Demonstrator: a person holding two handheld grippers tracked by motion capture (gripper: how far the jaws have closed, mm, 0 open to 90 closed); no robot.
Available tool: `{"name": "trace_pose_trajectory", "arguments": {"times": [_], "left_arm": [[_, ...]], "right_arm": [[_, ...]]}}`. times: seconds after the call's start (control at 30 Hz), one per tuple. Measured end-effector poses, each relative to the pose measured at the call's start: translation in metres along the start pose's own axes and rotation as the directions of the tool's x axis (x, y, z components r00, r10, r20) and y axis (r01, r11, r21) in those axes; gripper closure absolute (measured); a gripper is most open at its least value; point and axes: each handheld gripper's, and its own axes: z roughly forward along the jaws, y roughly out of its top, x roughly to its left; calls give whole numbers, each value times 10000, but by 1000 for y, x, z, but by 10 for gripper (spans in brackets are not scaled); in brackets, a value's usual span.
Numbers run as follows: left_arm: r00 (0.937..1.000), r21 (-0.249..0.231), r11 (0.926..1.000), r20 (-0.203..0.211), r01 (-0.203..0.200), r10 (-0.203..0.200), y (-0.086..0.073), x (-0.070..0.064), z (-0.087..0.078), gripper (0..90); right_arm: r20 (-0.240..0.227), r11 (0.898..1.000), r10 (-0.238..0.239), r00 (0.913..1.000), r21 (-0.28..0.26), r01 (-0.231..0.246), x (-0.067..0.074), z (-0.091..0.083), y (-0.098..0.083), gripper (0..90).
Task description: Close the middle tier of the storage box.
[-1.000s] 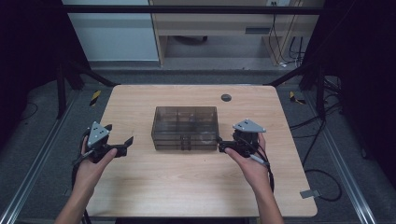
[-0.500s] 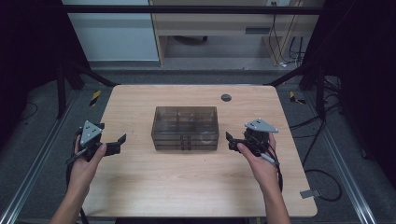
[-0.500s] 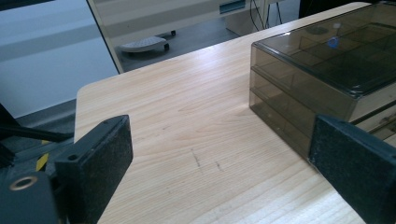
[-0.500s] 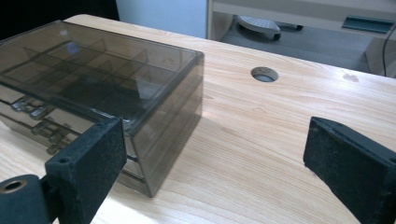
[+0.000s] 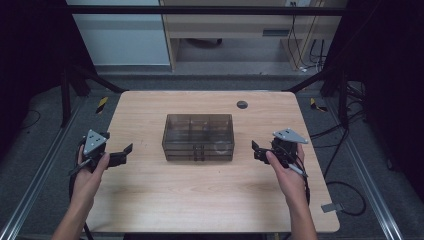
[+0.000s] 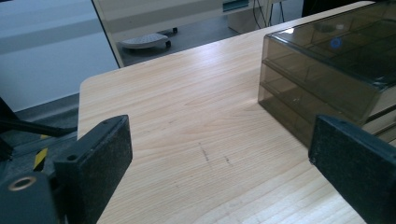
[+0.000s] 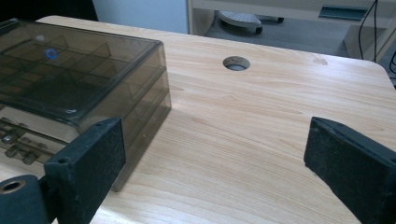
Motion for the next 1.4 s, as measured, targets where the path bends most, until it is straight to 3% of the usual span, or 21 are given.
{"name": "trace_pose_trajectory", "arguments": {"times": [0.37, 0.57, 0.93, 1.1, 1.2, 1.4], "left_arm": [[9996, 21, 9997, -94, -261, 261, -12, 12, 5, 43], [9996, 21, 9997, -106, -257, 257, -18, 17, 8, 41], [9990, -295, 9988, -245, -393, 385, -25, 30, 13, 33], [9995, -241, 9992, -90, -319, 317, -29, 32, 17, 31], [9998, -399, 9991, 180, 134, -127, -31, 31, 19, 30], [9997, -47, 9998, 160, -177, 178, -34, 30, 25, 29]], "right_arm": [[473, 9998, -139, 9988, -127, 145, -22, -2, -10, 77], [500, 9999, -124, 9987, 84, 120, -30, 3, -21, 71], [688, 9980, -623, 9957, 152, 614, -41, 13, -41, 76], [671, 9971, -765, 9948, 118, 758, -42, 15, -45, 74], [626, 9969, -793, 9949, 48, 792, -43, 16, -47, 73], [768, 9968, -803, 9938, 19, 804, -47, 19, -51, 74]]}}
